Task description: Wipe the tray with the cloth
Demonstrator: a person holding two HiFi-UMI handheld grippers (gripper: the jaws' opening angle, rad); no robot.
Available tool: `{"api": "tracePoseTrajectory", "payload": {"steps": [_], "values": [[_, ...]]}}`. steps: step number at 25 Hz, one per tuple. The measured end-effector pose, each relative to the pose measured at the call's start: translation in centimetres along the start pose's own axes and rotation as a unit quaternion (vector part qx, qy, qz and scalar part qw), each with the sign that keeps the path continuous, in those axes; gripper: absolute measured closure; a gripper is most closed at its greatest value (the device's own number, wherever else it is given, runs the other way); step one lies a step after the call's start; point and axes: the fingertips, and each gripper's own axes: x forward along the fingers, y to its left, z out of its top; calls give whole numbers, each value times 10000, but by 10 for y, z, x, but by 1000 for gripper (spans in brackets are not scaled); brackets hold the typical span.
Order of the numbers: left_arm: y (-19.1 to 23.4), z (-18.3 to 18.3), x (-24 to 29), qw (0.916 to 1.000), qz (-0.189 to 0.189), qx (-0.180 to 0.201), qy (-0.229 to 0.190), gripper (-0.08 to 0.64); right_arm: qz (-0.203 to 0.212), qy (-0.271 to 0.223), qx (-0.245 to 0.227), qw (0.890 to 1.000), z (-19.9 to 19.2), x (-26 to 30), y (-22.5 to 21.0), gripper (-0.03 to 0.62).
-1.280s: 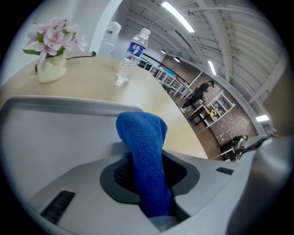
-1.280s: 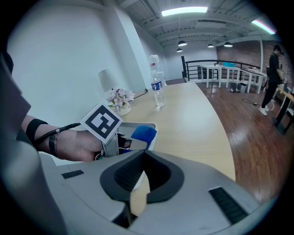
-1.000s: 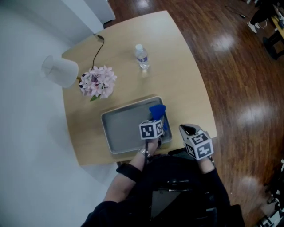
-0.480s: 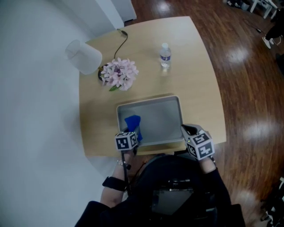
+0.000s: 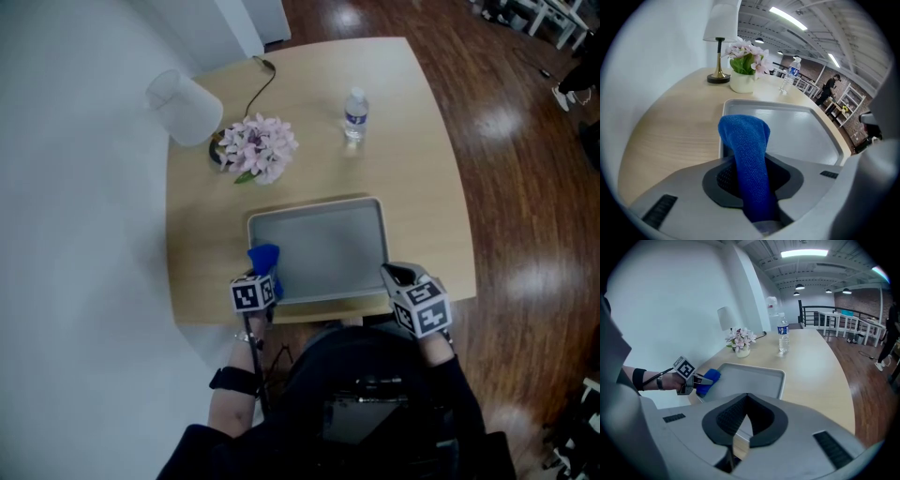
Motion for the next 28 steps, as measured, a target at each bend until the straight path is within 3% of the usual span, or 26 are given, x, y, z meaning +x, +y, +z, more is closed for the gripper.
{"api": "tracePoseTrajectory", "payload": {"steps": [6,13,18,28], "values": [[1,-1,1,9998,93,-124,-112,440,-39,-27,34,10000,-2,-4,-3,588],[-14,-1,1,9977,183,-633,-183,440,-55,-78,100,9999,-7,-12,-12,588],[-83,5,15,9966,-332,-733,-200,440,-119,-90,243,9996,-16,-20,-25,588],[-251,12,50,9902,-1395,40,96,440,-341,-2,499,9982,-43,-40,-55,588]]}}
